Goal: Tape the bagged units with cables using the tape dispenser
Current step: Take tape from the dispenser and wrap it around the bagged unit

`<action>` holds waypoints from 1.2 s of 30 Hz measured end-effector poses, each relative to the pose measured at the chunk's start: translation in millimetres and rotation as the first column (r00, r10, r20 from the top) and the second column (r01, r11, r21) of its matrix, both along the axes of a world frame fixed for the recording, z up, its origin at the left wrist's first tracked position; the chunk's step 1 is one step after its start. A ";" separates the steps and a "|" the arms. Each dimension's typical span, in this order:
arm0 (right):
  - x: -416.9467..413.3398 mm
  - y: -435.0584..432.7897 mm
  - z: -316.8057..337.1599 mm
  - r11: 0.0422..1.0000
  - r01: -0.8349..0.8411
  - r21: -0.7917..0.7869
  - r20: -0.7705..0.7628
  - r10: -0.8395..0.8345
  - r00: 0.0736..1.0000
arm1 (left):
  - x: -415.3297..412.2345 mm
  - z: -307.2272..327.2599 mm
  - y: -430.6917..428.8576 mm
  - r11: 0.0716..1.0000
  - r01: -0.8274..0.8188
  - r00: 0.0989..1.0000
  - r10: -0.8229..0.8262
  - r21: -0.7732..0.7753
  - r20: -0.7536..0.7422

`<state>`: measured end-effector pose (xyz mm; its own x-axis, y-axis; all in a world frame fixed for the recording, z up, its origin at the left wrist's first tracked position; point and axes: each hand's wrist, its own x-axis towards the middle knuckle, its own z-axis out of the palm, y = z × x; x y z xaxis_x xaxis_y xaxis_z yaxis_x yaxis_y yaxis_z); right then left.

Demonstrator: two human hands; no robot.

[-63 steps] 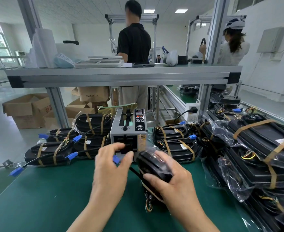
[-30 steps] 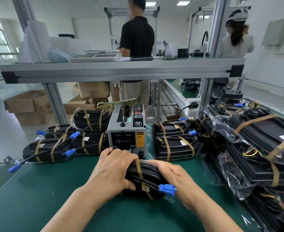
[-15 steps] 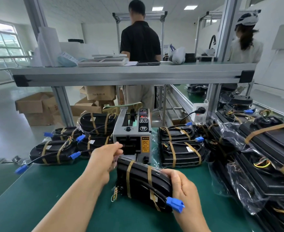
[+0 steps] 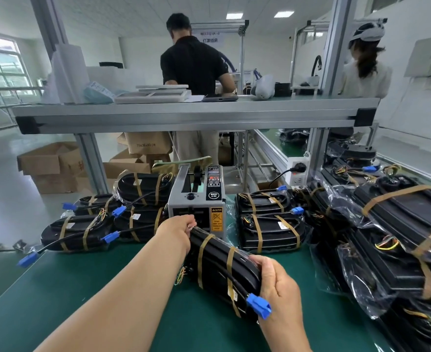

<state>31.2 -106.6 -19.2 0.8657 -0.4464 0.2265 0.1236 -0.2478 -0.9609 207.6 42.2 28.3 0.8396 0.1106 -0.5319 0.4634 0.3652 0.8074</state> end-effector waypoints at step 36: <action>-8.1 18.9 -3.4 0.997 0.075 0.009 0.021 -0.076 0.997 | -151.4 8.1 -14.4 0.763 0.152 0.773 -0.488 0.628 0.406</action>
